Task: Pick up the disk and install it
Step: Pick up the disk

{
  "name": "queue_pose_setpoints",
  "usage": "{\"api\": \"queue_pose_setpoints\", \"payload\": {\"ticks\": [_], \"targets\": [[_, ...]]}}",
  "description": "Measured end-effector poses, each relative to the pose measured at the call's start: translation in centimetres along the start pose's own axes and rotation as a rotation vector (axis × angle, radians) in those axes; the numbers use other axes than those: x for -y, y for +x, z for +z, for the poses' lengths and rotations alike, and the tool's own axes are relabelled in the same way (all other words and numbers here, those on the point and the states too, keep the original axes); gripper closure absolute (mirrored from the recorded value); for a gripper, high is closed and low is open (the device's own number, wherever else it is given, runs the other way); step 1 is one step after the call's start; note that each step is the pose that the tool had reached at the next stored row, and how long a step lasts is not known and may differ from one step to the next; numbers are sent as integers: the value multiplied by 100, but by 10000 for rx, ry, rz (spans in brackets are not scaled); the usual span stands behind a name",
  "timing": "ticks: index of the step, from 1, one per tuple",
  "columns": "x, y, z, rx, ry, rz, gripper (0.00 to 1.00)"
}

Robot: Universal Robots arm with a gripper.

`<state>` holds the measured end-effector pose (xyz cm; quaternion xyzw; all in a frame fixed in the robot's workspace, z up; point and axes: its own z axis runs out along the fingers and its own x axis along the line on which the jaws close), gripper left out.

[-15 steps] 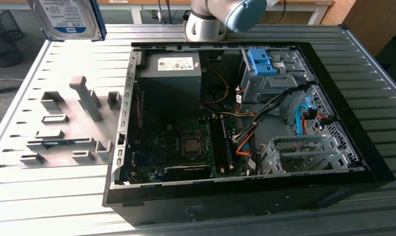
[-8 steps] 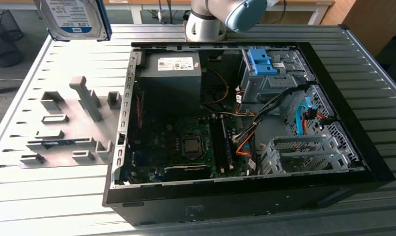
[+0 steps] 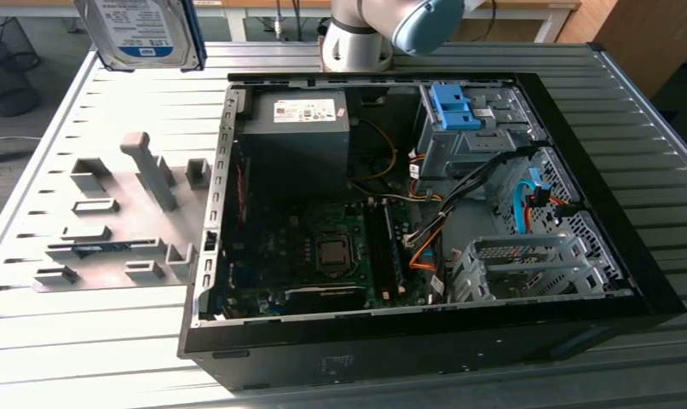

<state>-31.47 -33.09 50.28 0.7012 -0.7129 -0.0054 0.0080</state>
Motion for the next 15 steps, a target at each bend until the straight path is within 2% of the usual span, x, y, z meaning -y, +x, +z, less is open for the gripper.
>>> {"api": "queue_pose_setpoints", "payload": {"ticks": [15], "targets": [[207, -3, -4, 0, 0, 0, 64]]}}
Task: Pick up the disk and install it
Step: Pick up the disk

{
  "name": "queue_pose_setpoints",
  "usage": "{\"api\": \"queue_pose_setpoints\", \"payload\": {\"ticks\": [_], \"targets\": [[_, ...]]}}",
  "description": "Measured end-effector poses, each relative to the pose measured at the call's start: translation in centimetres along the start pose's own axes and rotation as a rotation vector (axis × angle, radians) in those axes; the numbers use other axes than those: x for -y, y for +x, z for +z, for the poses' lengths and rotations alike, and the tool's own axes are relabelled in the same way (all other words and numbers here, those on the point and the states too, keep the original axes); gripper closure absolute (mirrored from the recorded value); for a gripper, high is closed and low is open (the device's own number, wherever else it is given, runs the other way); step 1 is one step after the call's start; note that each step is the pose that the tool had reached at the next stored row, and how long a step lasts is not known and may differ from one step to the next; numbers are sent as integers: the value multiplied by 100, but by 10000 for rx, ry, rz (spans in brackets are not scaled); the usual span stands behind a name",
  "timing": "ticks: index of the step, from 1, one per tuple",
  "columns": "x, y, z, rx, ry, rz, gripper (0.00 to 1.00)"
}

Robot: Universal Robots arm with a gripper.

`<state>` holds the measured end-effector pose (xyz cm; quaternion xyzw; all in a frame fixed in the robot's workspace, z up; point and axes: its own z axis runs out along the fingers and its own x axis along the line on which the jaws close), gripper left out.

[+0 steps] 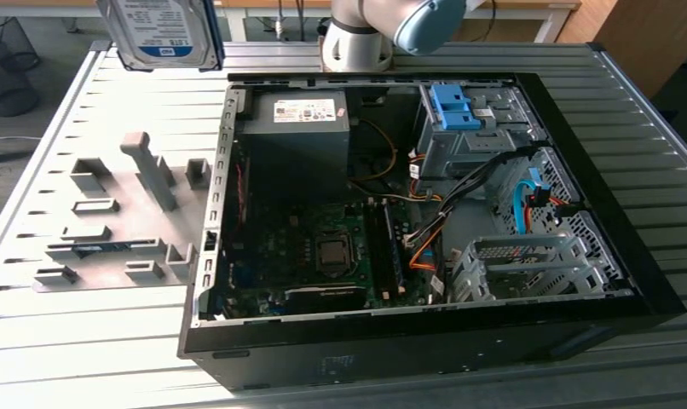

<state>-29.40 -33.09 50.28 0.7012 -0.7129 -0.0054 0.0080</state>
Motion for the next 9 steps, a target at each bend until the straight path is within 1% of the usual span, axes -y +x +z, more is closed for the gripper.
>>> {"api": "queue_pose_setpoints", "payload": {"ticks": [9], "targets": [[117, -2, -2, 0, 0, 1, 64]]}}
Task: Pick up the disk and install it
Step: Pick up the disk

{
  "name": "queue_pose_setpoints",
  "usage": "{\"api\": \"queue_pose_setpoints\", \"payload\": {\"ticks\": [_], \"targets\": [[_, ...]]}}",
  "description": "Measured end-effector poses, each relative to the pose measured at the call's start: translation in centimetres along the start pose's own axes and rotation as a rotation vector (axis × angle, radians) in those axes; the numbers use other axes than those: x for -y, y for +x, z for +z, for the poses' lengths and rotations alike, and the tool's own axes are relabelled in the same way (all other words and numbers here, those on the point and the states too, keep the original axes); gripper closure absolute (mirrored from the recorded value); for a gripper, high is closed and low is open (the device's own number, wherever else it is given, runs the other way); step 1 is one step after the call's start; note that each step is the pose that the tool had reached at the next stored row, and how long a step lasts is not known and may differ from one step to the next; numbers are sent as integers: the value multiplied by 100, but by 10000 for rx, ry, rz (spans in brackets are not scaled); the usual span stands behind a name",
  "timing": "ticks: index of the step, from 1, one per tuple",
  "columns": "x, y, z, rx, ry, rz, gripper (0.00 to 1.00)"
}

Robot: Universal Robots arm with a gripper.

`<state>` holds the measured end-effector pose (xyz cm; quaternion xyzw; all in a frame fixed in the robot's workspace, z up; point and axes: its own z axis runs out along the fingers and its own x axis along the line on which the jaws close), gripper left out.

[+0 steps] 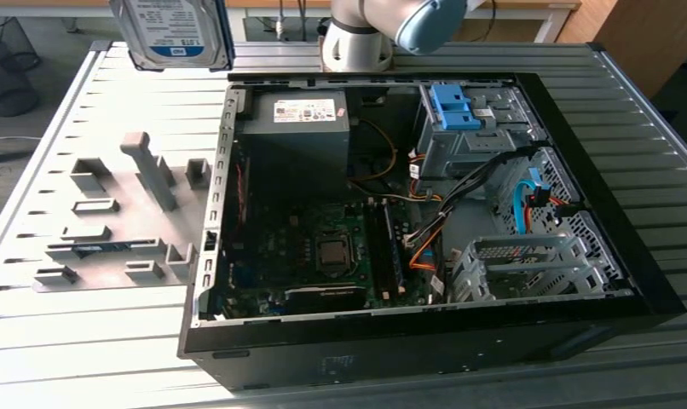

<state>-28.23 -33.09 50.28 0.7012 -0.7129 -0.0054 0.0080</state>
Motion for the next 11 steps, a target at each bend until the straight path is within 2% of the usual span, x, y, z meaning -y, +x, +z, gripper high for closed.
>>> {"api": "queue_pose_setpoints", "payload": {"ticks": [11], "targets": [[165, -3, -3, 0, 0, 0, 64]]}}
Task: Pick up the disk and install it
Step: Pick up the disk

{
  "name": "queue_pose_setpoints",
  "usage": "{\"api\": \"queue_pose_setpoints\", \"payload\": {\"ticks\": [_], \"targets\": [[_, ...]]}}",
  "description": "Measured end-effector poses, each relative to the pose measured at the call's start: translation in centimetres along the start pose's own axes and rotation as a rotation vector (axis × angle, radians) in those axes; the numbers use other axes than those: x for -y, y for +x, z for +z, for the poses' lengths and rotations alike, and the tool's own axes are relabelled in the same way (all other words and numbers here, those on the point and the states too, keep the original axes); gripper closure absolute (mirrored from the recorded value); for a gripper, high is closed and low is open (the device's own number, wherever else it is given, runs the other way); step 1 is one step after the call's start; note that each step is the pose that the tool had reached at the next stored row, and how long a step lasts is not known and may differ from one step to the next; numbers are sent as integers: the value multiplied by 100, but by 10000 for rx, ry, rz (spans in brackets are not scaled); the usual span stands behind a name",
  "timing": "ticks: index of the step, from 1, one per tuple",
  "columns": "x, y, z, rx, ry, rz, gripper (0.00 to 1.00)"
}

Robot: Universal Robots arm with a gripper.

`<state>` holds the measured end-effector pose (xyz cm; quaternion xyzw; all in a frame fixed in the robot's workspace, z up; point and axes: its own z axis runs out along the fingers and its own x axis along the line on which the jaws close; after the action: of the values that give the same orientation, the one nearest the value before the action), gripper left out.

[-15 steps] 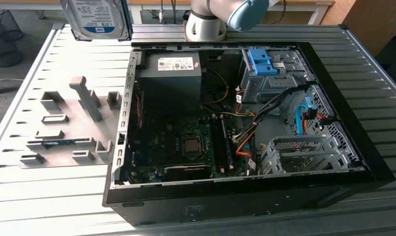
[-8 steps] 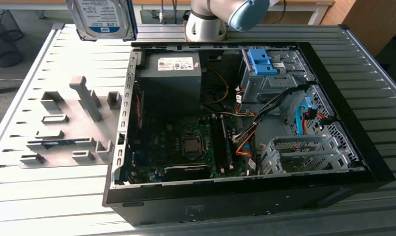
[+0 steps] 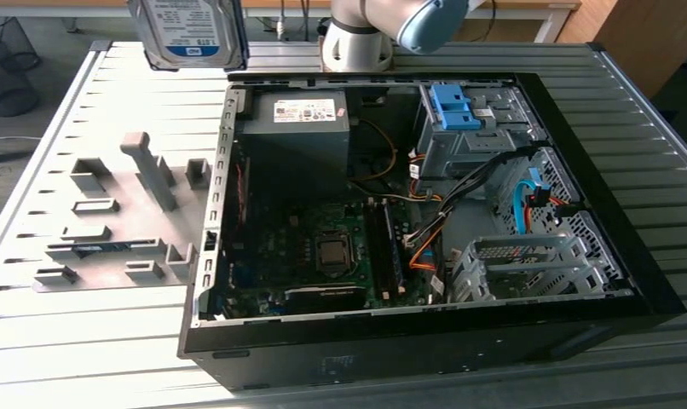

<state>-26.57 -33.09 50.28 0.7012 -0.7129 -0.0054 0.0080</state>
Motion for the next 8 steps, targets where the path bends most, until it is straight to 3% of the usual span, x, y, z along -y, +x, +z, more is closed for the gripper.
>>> {"api": "queue_pose_setpoints", "payload": {"ticks": [8], "targets": [[115, -2, -2, 0, 0, 0, 64]]}}
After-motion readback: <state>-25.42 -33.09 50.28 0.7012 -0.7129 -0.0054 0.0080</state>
